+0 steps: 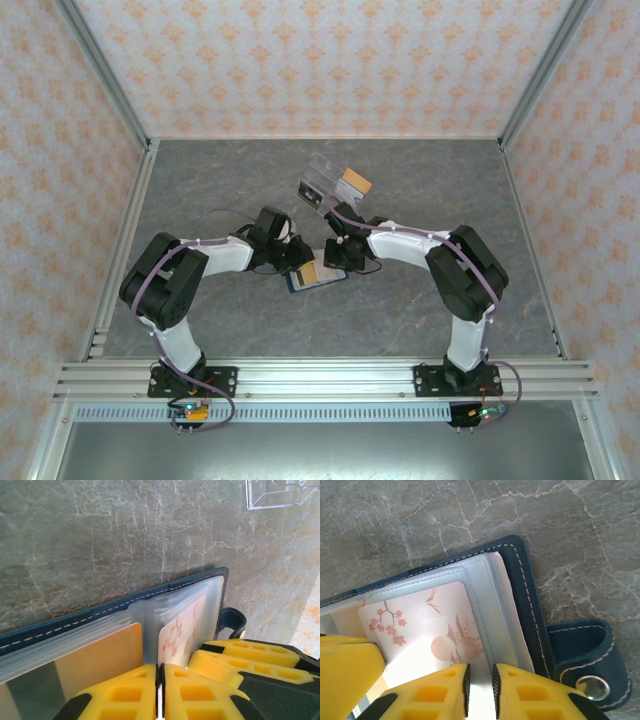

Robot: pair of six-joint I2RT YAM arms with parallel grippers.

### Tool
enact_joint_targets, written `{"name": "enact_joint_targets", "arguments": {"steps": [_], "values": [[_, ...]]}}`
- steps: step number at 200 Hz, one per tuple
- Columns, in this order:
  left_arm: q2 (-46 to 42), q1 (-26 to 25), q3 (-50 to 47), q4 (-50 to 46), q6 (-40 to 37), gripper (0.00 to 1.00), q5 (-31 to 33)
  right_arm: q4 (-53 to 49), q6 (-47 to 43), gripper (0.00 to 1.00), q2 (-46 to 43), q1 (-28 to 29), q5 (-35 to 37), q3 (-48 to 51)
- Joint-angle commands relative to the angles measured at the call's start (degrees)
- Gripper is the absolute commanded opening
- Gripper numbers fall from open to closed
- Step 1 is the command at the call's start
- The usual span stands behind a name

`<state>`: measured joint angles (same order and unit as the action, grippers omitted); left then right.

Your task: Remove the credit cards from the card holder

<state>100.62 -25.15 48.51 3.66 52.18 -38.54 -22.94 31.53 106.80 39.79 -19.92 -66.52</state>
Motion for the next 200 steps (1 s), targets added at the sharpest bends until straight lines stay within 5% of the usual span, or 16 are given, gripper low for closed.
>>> {"name": "enact_joint_targets", "arguments": {"steps": [1, 105, 200], "values": [[-1.34, 0.41, -0.13, 1.44, -1.74, 0.08, -1.36, -3.09, 0.73, 0.21, 2.75, 0.06, 1.35, -0.1], [-2.97, 2.79, -2.47, -1.82, -4.02, 0.0, -0.66, -3.71, -0.78, 0.2, -2.69, -0.59, 4.72, 0.01], [-2.88, 3.02, -2.83, -1.55, -3.51, 0.0, -0.48, -0.87, -1.69, 0.21, -0.93, -0.26, -4.56, -3.41]]}}
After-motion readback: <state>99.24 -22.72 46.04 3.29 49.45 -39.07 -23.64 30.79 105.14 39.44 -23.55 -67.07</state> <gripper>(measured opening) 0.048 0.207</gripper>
